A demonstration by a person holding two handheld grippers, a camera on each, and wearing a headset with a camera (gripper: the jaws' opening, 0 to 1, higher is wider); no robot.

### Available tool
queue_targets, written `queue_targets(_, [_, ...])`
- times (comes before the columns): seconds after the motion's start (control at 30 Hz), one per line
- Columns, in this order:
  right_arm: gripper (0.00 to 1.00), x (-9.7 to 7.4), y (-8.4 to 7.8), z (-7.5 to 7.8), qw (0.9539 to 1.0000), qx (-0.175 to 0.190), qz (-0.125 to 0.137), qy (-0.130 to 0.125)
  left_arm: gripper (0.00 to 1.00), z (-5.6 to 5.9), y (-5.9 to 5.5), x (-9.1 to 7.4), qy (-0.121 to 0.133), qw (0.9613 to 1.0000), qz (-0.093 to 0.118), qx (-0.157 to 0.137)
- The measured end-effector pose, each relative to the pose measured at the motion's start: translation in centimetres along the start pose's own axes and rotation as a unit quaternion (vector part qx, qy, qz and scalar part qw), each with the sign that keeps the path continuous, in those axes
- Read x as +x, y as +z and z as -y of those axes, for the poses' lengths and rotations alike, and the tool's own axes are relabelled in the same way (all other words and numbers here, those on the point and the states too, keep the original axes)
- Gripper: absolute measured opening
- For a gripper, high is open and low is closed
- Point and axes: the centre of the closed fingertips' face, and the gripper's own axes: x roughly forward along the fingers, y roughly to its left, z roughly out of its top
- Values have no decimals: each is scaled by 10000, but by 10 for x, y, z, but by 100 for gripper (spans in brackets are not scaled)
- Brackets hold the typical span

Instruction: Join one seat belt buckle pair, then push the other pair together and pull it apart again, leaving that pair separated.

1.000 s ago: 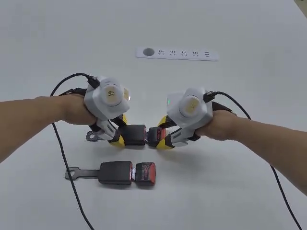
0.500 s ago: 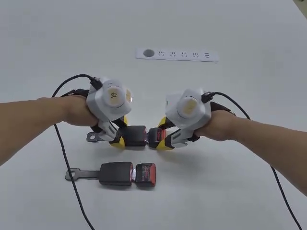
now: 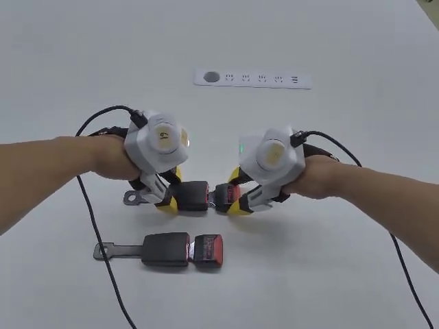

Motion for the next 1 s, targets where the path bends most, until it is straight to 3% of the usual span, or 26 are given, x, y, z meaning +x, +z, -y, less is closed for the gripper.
queue_targets(0.33, [27,-3,-3,-1,10000,73,51,-2,31,0,2,1,-17,9999,-36,-105])
queue_targets(1.0, [28,-16,-25,-2,9998,64,-168,53,32,1,2,1,-8,9999,-25,-107])
